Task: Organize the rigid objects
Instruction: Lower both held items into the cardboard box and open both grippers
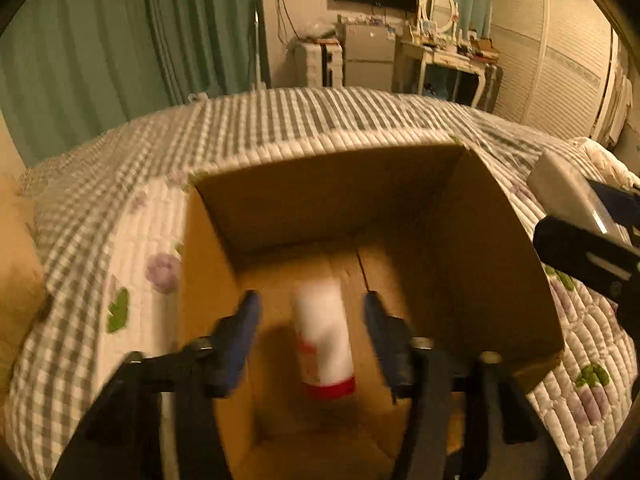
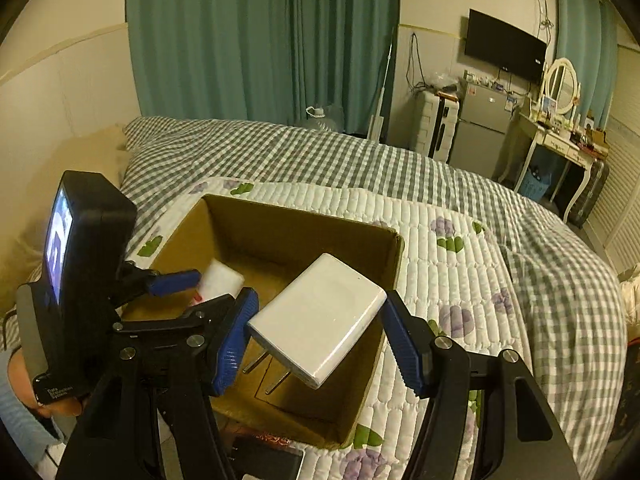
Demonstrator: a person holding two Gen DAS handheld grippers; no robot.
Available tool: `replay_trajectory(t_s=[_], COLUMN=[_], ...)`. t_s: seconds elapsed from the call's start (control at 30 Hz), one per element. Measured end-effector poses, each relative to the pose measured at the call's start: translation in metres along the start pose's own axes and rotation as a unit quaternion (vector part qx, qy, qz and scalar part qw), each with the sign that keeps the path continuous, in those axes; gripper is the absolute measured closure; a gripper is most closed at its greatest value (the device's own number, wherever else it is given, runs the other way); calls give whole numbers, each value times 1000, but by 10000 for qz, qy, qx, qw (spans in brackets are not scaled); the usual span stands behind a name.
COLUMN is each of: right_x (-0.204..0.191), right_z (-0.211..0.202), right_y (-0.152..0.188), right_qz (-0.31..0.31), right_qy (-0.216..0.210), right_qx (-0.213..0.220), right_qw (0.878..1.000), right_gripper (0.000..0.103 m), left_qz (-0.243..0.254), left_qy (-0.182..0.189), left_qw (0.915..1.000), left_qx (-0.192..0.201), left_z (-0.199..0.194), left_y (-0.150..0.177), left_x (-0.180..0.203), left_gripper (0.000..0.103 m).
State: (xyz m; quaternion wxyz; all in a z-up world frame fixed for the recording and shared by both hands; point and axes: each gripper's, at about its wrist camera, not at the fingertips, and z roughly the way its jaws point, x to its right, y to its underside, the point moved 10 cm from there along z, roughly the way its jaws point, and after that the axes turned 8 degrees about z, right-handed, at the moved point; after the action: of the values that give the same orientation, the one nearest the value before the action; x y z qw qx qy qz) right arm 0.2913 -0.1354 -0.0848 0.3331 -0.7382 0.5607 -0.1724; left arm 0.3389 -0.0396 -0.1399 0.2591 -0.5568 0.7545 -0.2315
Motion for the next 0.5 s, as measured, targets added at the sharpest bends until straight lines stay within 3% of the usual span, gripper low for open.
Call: replay_trajectory(t_s=[0.27,0.33,0.37,0.5], right_x=[6,4,5,-1], right_z=[13,13,10,-22], right_y=[-7,-5,-5,2], right_qz=[125,52,38,-91], right_qy=[5,127,223,407], right_qx=[112,136,175,282], right_qw=[9999,9998,9996,9987], right_gripper=[40,29,18,17], left_qz=[-37,-98,-114,-112], left_qy=[-208,-192,-192,-352], left_qw=[9993,9992,9991,9983], left_qx=[299,329,348,459], left_z=[-42,-55,-61,-95], left_y=[-6,-1,2,17], left_x=[-25,-28,-29,-31], left_gripper=[35,35,34,24])
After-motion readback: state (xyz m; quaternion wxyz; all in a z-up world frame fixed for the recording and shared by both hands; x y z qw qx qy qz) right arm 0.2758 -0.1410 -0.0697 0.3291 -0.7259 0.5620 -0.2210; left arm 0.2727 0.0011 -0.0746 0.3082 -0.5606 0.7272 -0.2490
